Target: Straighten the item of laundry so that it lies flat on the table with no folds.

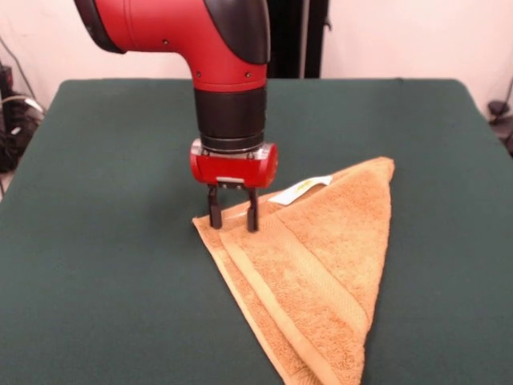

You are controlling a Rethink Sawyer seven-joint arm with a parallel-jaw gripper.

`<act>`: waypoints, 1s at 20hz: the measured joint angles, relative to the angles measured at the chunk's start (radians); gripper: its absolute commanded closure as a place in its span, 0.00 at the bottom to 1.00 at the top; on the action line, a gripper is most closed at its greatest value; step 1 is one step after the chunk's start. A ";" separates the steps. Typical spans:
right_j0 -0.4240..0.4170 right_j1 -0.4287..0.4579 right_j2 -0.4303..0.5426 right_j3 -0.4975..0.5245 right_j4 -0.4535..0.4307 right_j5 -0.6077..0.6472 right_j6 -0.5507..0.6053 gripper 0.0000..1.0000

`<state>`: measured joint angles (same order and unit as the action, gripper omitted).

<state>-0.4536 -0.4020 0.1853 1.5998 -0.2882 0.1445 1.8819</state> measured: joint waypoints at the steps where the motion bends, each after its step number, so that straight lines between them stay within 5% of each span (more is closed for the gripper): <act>1: -0.001 0.000 0.000 0.001 0.000 -0.001 0.000 1.00; 20: 0.006 -0.002 -0.034 0.031 0.000 -0.069 0.000 1.00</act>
<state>-0.4478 -0.4043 0.1514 1.6309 -0.2882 0.0750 1.8819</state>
